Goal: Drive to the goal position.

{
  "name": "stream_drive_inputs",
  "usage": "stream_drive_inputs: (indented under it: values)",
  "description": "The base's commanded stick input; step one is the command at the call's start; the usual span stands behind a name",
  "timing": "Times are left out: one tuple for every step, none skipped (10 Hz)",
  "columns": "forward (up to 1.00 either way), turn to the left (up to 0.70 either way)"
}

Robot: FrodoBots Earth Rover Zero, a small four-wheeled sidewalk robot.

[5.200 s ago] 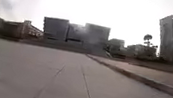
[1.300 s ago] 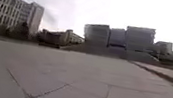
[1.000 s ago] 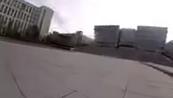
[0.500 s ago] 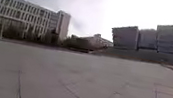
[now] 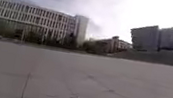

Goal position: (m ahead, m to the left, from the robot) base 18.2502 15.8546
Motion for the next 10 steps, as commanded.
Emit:
stream_drive_inputs:
  values:
    - [1.0, 0.39]
    - [1.0, 0.39]
    - [1.0, 0.39]
    - [1.0, 0.39]
    - [1.0, 0.39]
    - [1.0, 0.39]
    - [1.0, 0.37]
    - [1.0, 0.1]
    - [1.0, 0.0]
    - [1.0, 0.0]
